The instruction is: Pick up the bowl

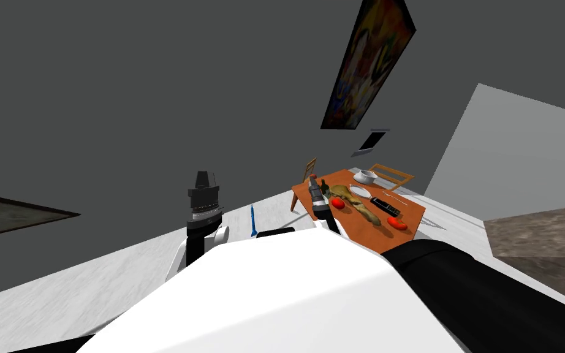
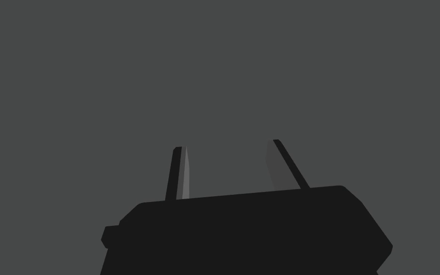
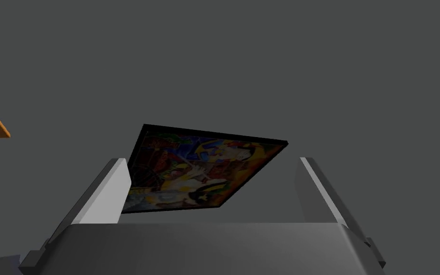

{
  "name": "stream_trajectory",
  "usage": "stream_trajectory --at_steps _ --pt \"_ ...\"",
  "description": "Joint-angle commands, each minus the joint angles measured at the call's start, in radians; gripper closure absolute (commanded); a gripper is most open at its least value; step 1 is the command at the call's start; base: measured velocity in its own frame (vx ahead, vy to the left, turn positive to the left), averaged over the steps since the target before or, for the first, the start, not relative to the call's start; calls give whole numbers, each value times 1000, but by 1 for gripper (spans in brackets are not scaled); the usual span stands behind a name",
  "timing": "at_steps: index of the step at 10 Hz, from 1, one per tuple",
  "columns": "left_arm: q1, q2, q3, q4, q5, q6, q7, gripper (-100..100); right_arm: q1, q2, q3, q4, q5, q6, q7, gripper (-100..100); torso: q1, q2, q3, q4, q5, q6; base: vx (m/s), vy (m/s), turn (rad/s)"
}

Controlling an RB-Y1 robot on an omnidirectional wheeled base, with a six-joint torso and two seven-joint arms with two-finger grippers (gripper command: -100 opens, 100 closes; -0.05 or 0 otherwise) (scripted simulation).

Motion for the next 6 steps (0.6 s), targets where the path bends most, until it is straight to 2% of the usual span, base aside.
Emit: stream_trajectory --at_steps 1,2,3,6 --pt "0 0 0 0 0 0 0 0 4 -47 3 37 4 27 27 -100 0 0 0 0 0 0 129 131 166" --pt "0 0 0 0 0 0 0 0 13 -73 9 56 9 44 45 -100 1 -2 -1 0 0 0 133 142 212" --pt "0 0 0 0 0 0 0 0 13 -73 9 56 9 44 45 -100 1 -3 -2 -1 0 0 68 68 49" --pt "0 0 0 0 0 0 0 0 46 -152 23 123 34 93 103 -100 -4 3 1 0 -1 0 44 59 202"
